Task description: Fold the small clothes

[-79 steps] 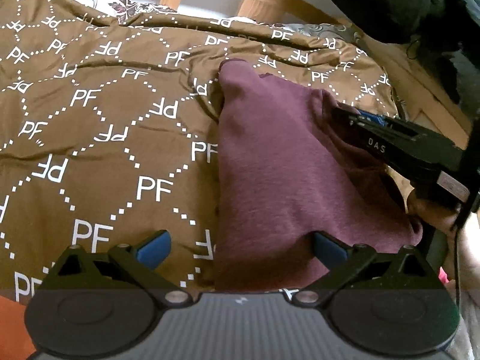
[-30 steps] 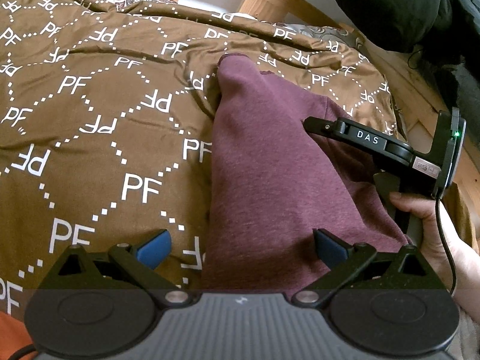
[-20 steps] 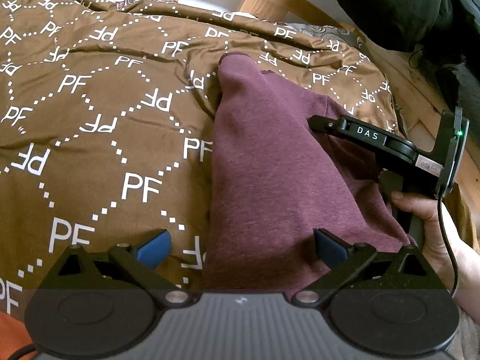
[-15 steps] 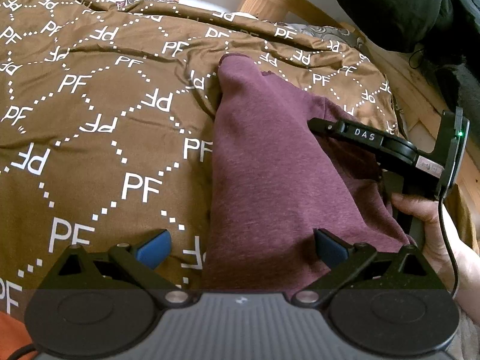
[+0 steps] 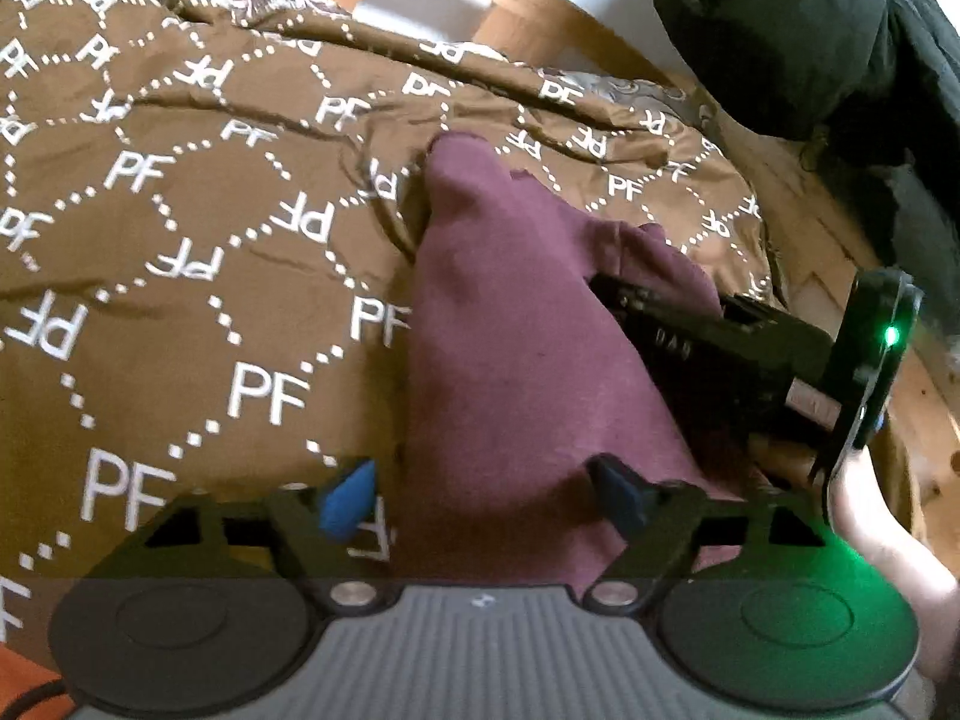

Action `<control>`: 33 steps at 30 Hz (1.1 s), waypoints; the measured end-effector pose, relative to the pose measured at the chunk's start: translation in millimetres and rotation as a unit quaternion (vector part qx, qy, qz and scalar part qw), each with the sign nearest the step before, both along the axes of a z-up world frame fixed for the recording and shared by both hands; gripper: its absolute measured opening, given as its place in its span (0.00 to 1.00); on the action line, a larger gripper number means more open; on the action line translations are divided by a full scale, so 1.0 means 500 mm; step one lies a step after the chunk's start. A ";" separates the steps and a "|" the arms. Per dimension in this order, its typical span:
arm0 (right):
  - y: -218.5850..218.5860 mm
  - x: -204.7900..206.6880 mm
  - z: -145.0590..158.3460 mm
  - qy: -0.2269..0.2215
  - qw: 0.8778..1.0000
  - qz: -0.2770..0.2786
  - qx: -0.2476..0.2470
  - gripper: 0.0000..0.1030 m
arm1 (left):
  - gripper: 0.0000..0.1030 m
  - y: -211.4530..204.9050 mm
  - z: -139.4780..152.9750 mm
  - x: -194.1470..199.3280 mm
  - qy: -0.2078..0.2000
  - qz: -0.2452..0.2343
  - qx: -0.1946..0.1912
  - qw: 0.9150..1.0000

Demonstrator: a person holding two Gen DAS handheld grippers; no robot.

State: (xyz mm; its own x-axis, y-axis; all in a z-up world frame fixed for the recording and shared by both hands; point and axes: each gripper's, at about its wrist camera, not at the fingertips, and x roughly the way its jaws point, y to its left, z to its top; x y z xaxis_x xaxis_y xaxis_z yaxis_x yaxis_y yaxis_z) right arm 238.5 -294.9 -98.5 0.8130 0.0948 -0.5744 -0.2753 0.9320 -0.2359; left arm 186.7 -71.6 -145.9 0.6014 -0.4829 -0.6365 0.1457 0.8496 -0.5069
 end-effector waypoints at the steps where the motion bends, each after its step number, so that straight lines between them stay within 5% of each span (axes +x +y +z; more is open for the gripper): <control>1: -0.011 0.005 0.004 0.007 1.000 -0.012 0.019 0.57 | 0.73 -0.001 0.001 -0.002 -0.003 -0.001 0.000 1.000; 4: -0.050 0.018 0.010 0.030 0.995 -0.047 0.087 0.69 | 0.65 -0.003 0.000 -0.004 -0.004 -0.006 -0.001 1.000; 9: -0.100 0.033 0.006 0.062 0.974 -0.092 0.196 0.67 | 0.61 -0.003 -0.002 -0.002 0.002 -0.002 -0.008 1.000; 17: -0.063 0.024 0.011 0.058 0.982 -0.064 0.168 0.31 | 0.37 -0.006 0.009 -0.007 -0.004 0.001 -0.006 1.000; 26: -0.007 -0.044 0.092 -0.047 0.992 -0.012 0.118 0.26 | 0.29 -0.030 0.084 -0.057 -0.102 0.001 0.066 0.993; 33: 0.056 -0.008 0.160 -0.110 0.987 0.019 0.118 0.26 | 0.30 0.035 0.129 -0.025 -0.135 0.061 0.062 0.987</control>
